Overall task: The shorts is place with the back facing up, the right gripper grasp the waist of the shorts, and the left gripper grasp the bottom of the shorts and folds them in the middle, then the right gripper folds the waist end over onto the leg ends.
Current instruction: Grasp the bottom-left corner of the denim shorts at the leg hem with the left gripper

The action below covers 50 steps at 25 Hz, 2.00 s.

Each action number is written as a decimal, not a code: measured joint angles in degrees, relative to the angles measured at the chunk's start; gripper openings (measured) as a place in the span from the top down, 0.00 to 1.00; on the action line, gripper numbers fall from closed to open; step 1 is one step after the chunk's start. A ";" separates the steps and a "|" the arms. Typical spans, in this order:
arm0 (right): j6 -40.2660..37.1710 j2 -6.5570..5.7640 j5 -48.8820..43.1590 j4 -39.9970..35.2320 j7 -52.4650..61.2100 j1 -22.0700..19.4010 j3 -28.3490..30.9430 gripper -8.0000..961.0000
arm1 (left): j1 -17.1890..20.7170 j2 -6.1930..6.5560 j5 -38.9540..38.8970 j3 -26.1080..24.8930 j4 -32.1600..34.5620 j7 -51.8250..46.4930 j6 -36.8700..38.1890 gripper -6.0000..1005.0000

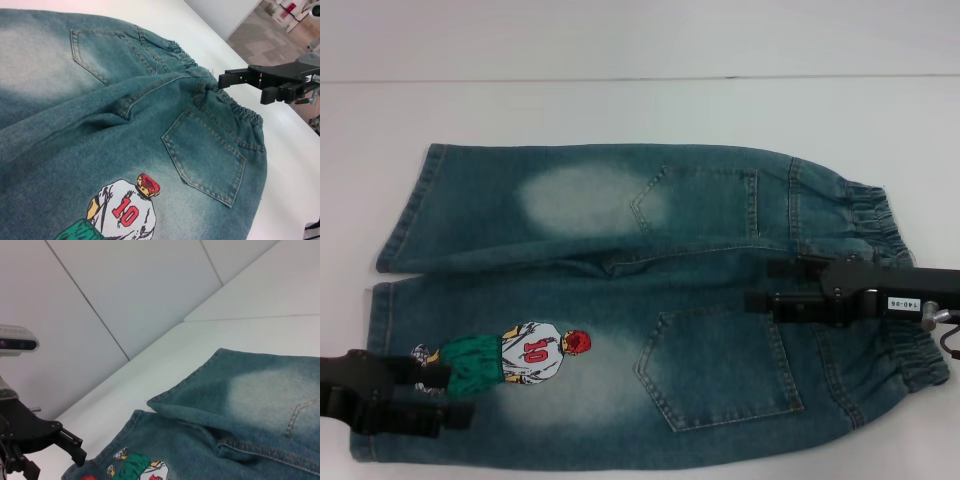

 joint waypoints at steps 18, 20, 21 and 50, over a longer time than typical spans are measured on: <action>0.16 -0.01 0.08 0.11 -0.02 -0.24 0.14 0.04 | 0.20 -0.03 0.02 0.00 -0.44 0.03 -1.34 0.13; 0.18 -0.01 0.08 0.20 -0.02 -0.21 0.14 0.04 | 0.23 0.00 0.04 -0.01 -0.44 0.02 -1.41 0.13; 0.20 0.01 0.08 0.22 -0.02 -0.20 0.14 0.04 | 0.23 0.02 0.08 0.00 -0.45 0.02 -1.42 0.13; 0.97 0.69 0.07 0.26 -0.19 -0.26 -0.19 0.04 | -3.11 3.24 6.73 -2.11 0.19 -0.71 -3.67 0.13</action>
